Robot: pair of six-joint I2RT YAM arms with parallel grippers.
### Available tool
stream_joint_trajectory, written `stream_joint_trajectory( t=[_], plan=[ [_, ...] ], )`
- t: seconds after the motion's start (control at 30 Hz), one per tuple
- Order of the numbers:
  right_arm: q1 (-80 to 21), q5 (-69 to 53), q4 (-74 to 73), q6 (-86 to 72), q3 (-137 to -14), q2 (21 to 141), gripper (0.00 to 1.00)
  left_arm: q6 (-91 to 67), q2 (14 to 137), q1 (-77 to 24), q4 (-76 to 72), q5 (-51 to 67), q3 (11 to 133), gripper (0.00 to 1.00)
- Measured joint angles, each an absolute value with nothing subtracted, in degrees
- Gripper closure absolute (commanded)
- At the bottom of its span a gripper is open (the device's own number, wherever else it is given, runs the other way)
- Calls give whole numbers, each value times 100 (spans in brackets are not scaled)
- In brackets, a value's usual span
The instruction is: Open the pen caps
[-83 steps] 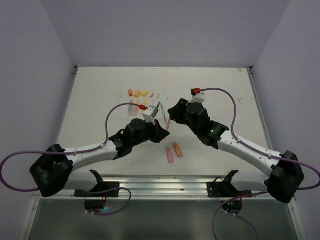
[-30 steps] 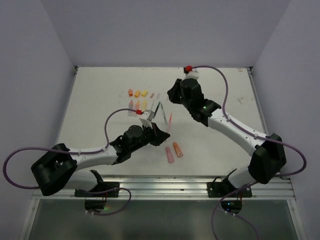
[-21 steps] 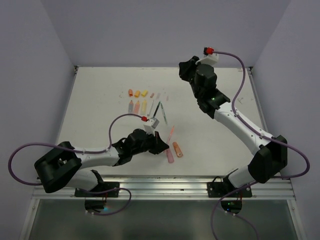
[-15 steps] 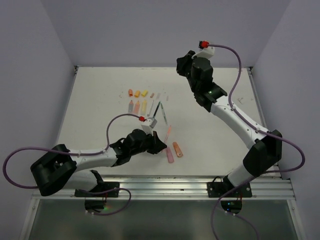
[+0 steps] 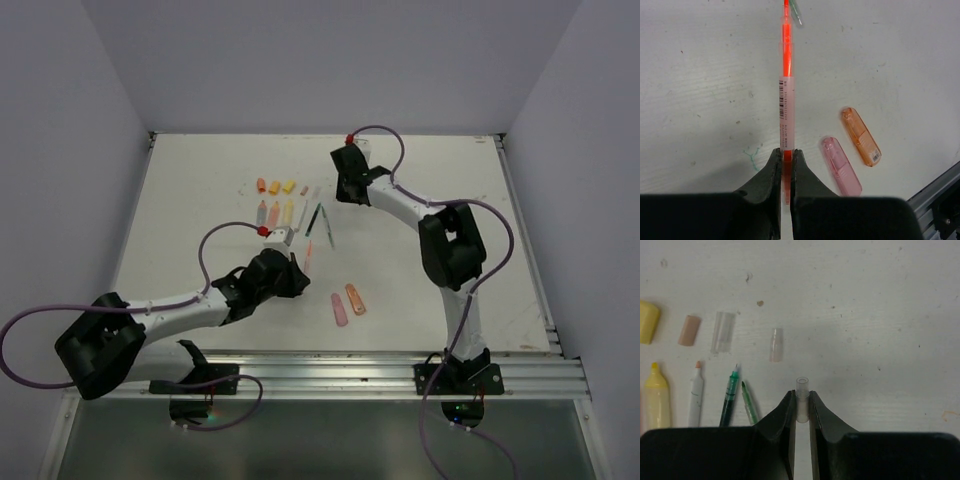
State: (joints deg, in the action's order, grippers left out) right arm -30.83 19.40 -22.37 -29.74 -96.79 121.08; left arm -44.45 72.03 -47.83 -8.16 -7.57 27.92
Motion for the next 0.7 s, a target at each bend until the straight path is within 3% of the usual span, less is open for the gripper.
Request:
stream_joint_trajectory(
  t=[0.43,0.7],
  plan=[
    [-2849,1669,-2764,-2976,-11131,13445,94,-4438,7411,-4611,-805,-707,2792,100],
    [-2816,1621,-2978,-3000,-11205,13627,87,-4438,7498,-4571,-816,-637,2816,100]
  ],
)
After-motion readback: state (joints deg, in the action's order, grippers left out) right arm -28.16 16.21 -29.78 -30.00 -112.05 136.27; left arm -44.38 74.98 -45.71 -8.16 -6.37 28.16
